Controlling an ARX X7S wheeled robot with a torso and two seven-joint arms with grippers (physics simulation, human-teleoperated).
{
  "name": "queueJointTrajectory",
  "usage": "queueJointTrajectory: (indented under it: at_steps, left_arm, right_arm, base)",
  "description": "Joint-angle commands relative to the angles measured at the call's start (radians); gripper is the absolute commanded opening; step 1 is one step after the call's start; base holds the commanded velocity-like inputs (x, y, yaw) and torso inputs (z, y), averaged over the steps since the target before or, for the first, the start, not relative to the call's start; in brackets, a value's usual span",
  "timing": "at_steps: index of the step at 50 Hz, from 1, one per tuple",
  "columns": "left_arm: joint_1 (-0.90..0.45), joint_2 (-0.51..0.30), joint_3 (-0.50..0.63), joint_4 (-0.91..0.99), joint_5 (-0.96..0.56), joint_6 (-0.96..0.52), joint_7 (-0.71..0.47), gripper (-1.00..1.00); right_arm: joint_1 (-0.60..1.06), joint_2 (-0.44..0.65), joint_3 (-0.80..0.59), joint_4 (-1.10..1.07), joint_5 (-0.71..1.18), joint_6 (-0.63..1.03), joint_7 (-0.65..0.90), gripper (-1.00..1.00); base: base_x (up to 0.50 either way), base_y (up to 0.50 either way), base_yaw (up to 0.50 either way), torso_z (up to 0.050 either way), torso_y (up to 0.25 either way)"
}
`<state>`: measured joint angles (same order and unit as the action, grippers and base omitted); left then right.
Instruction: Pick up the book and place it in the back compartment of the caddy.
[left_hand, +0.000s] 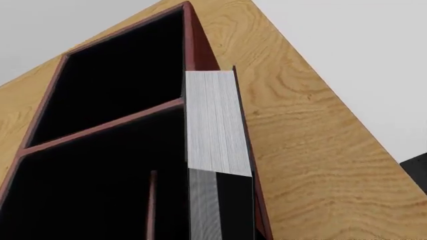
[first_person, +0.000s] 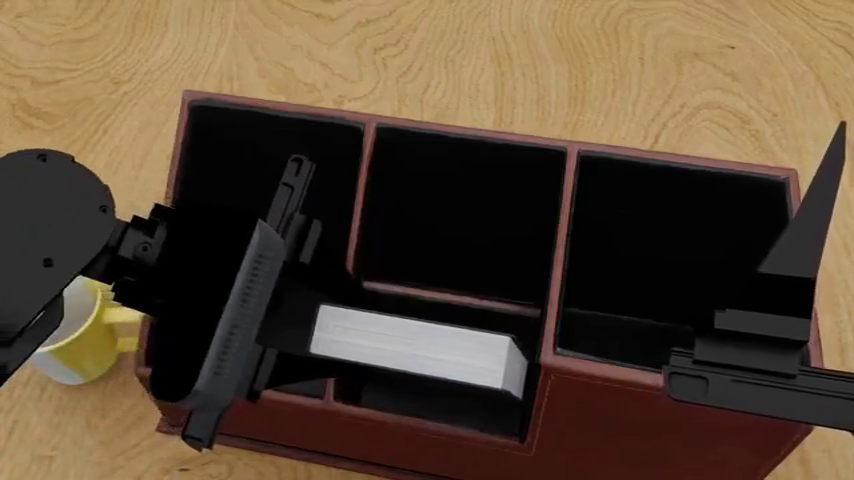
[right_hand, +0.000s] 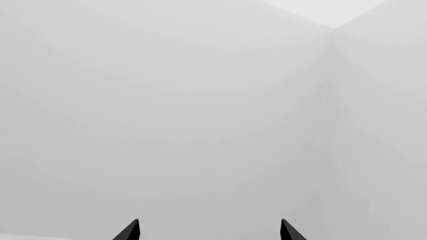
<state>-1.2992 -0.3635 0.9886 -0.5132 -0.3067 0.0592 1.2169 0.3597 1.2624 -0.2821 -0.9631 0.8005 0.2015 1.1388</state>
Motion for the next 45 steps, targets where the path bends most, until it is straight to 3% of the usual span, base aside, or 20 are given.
queueJointTrajectory:
  at_steps: [1, 19, 45]
  left_arm:
    - [-0.012, 0.053, -0.016, -0.110, -0.017, 0.060, 0.012, -1.00]
    - [-0.031, 0.173, -0.013, -0.433, 0.008, 0.260, 0.056, -1.00]
    - [-0.056, 0.261, -0.012, -0.650, 0.020, 0.402, 0.059, -1.00]
  right_arm:
    - [0.024, -0.021, -0.014, 0.014, -0.004, 0.018, -0.016, 1.00]
    - [0.048, -0.042, -0.028, 0.028, -0.008, 0.042, -0.032, 1.00]
    - [0.012, -0.033, -0.015, 0.037, -0.020, 0.014, -0.030, 1.00]
  base:
    - [0.00, 0.00, 0.00, 0.000, 0.000]
    - [0.00, 0.00, 0.00, 0.001, 0.001]
    - [0.00, 0.00, 0.00, 0.000, 0.002]
